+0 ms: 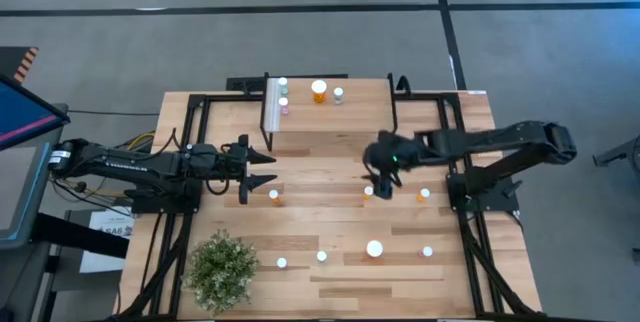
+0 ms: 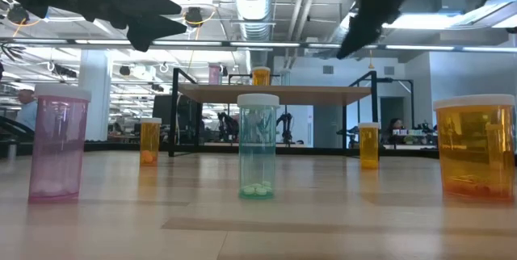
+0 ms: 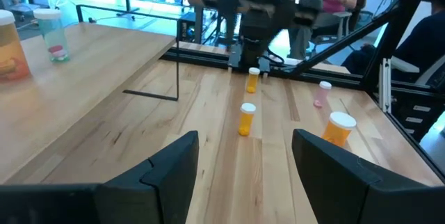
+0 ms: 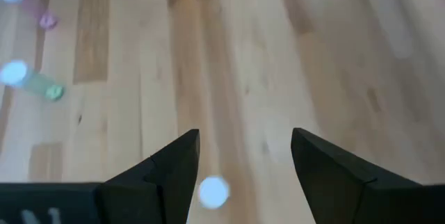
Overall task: Pick and place medicine bottles onto shelf by color
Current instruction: Put the middle small orange pill bottle on the shelf
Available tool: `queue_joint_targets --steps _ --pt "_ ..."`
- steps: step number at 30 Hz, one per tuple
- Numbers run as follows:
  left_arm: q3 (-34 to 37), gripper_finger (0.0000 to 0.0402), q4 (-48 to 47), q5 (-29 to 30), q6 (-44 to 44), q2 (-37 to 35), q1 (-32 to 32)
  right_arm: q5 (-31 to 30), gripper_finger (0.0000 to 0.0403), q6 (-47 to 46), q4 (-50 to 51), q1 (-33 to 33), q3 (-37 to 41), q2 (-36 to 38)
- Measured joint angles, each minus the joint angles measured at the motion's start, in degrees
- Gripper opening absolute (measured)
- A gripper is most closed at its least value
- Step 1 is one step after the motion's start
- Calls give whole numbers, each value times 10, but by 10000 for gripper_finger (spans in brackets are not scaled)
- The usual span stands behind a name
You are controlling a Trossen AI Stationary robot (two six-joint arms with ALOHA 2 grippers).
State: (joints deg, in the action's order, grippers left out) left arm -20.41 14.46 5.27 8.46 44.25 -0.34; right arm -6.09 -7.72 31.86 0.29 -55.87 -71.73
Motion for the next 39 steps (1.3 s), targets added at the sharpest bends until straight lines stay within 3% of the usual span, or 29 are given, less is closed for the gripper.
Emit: queue_joint_targets --steps 5,11,25,39 --pt "0 220 3 0 1 0 0 -18 249 -46 -53 46 86 38" --pt "0 220 7 1 3 0 0 -18 249 -73 -73 78 133 33" --pt "0 220 9 1 4 0 0 -32 249 -68 -95 54 140 -55" --pt "0 220 12 -3 6 0 0 -13 249 -64 -122 46 139 -75"
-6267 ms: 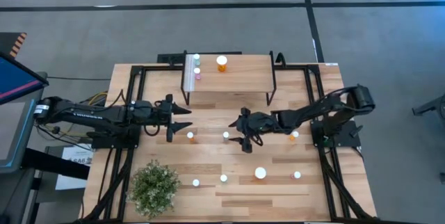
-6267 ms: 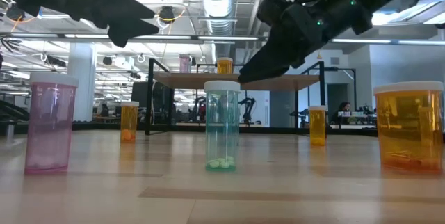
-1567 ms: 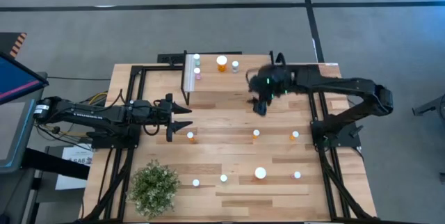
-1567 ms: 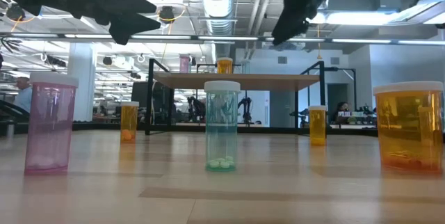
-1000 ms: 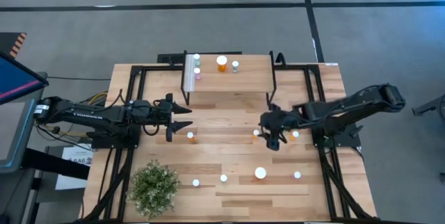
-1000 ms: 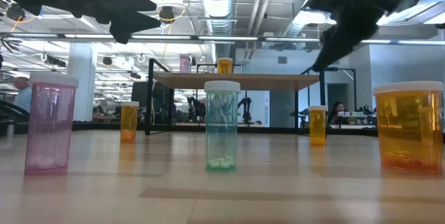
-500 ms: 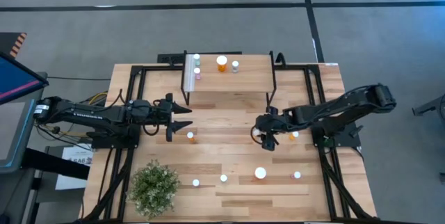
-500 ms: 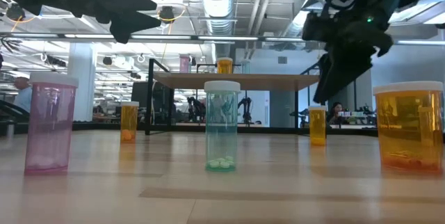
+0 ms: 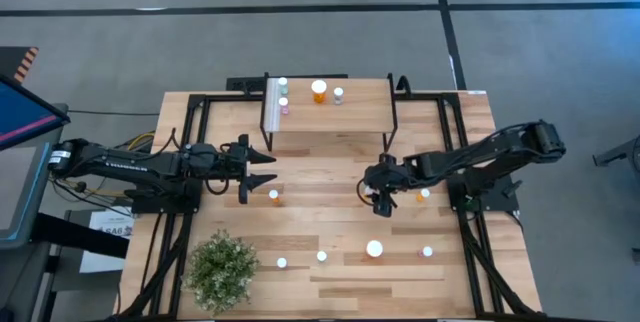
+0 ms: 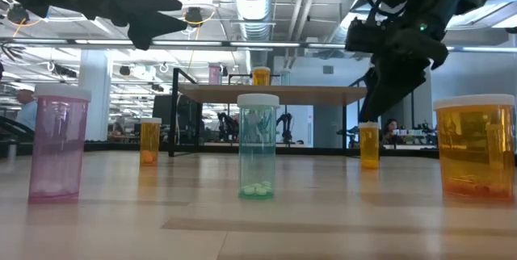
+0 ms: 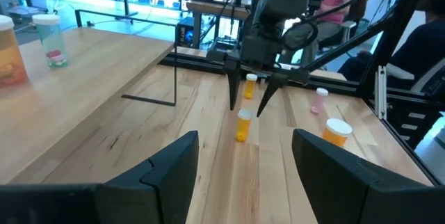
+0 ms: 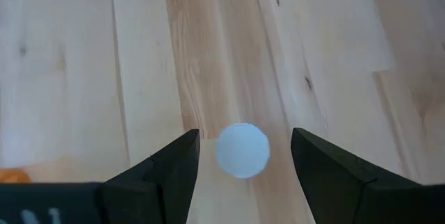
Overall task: Pick and place medicine bottles onto shelf by color
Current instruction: Put the middle small orange pill bottle on the shelf
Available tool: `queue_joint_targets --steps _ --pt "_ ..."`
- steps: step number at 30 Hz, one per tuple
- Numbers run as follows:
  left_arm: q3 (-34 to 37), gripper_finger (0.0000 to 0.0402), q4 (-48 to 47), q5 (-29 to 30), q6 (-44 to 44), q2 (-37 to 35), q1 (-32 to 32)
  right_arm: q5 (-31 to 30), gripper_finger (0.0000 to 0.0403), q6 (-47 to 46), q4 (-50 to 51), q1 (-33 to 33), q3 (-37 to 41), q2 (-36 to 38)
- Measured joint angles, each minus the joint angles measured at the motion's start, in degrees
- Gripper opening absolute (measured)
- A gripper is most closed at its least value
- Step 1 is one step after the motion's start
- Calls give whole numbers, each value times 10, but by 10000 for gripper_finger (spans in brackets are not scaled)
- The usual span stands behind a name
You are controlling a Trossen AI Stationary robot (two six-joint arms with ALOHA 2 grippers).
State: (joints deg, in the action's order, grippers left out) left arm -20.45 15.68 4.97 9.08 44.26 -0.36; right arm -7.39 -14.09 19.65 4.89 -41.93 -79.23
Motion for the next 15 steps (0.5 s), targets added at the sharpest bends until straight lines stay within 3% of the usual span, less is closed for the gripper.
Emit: queue_joint_targets --steps 15 --pt "0 220 5 -1 -2 0 -1 1 249 0 -24 0 0 -65"
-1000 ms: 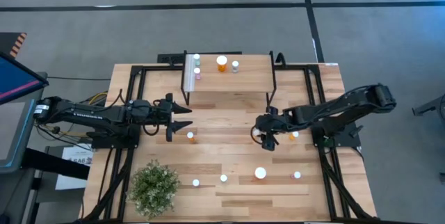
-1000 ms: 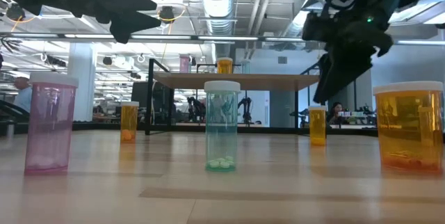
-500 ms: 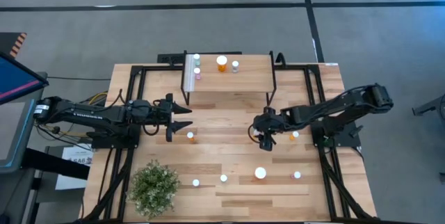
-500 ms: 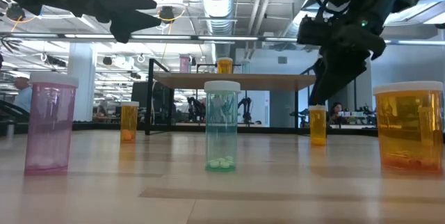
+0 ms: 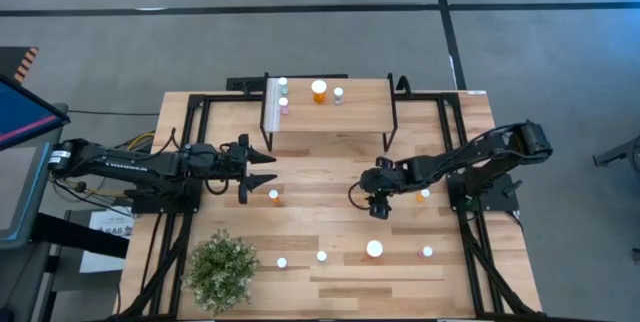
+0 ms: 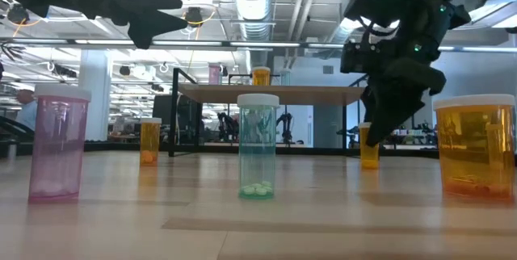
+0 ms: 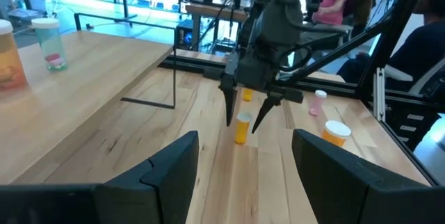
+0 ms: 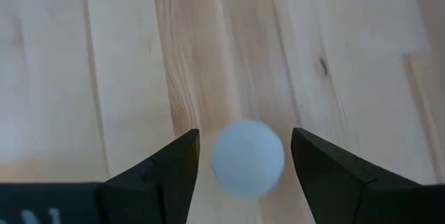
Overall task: Pick and place medicine bottles onto shelf by color
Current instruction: Put the middle small orange pill bottle on the shelf
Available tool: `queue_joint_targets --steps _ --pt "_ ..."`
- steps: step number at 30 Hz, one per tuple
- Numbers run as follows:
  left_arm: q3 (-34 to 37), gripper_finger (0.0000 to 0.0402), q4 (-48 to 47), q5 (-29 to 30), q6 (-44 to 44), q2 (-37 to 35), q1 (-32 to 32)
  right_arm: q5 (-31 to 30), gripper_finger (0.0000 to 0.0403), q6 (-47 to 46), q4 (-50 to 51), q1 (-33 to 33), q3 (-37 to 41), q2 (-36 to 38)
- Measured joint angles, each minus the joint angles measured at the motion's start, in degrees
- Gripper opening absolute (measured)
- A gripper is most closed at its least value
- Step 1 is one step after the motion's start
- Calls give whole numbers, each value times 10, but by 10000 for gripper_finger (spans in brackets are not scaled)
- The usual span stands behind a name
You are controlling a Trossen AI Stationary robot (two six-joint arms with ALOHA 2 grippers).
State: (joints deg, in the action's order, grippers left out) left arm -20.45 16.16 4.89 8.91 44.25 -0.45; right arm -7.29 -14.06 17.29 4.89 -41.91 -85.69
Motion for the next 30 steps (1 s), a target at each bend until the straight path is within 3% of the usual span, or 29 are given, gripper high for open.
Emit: queue_joint_targets --steps 8,23,30 --pt "0 220 0 0 0 0 0 0 243 0 -3 0 0 8" --pt "0 220 0 1 2 0 0 12 136 -5 -2 -1 0 8" --pt "0 220 0 3 2 0 0 12 135 -5 -1 -1 0 8"
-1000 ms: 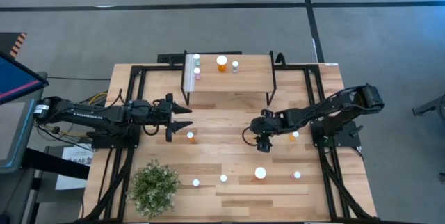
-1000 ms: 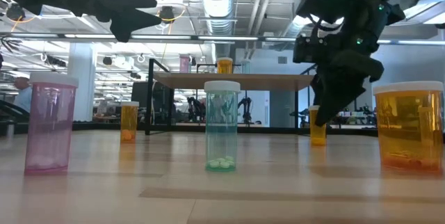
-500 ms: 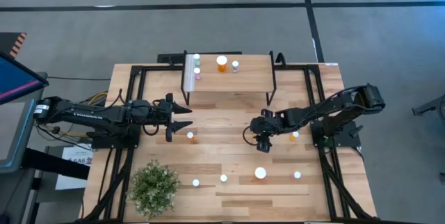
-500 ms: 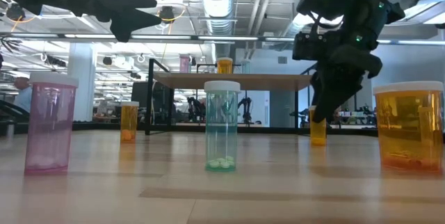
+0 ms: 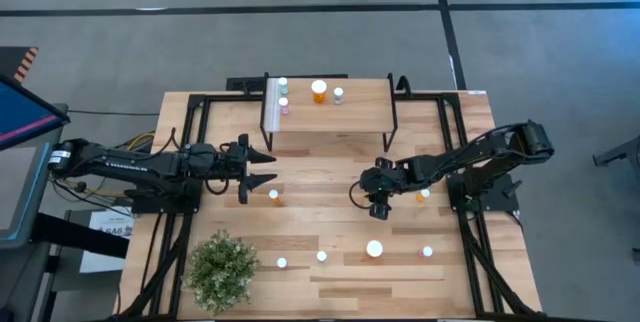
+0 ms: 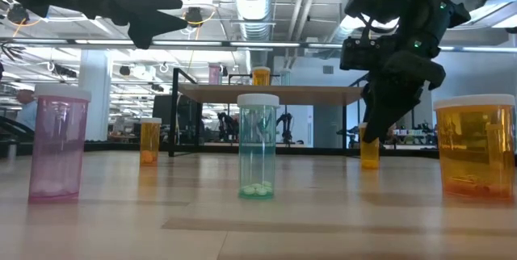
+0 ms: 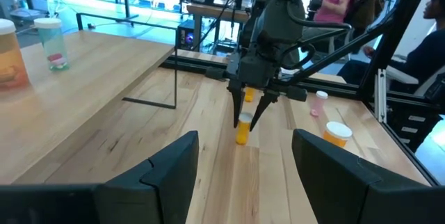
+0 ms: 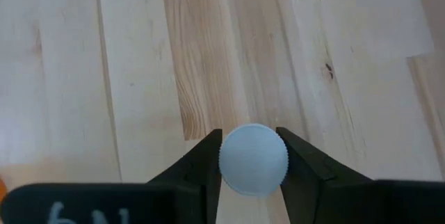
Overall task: Pick and place medicine bottles onto shelf by color
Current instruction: Put the middle small orange pill bottle on the shelf
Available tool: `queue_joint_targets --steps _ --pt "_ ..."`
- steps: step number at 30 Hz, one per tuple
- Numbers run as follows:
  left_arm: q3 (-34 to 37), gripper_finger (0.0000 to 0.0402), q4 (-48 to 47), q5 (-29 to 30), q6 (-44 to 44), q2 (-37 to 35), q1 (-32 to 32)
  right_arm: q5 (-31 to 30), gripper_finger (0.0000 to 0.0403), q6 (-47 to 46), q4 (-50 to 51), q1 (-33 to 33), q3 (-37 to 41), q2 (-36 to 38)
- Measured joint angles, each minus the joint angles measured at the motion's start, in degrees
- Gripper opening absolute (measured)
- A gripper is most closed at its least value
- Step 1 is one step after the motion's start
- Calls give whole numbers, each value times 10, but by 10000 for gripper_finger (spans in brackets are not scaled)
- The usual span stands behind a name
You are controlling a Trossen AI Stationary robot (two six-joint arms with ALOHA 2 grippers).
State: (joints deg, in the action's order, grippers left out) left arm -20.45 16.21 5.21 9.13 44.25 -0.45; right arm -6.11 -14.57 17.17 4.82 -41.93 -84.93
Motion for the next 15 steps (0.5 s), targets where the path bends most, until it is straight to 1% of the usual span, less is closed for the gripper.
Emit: queue_joint_targets --steps 5,7,9,15 --pt "0 220 0 0 0 0 0 0 137 0 4 0 -1 7" --pt "0 220 1 0 0 0 0 1 135 0 20 -1 -2 20" --pt "0 220 1 0 -1 0 0 1 133 1 15 -1 -9 29" --pt "0 220 4 0 -1 0 0 1 139 40 28 -20 -39 71"
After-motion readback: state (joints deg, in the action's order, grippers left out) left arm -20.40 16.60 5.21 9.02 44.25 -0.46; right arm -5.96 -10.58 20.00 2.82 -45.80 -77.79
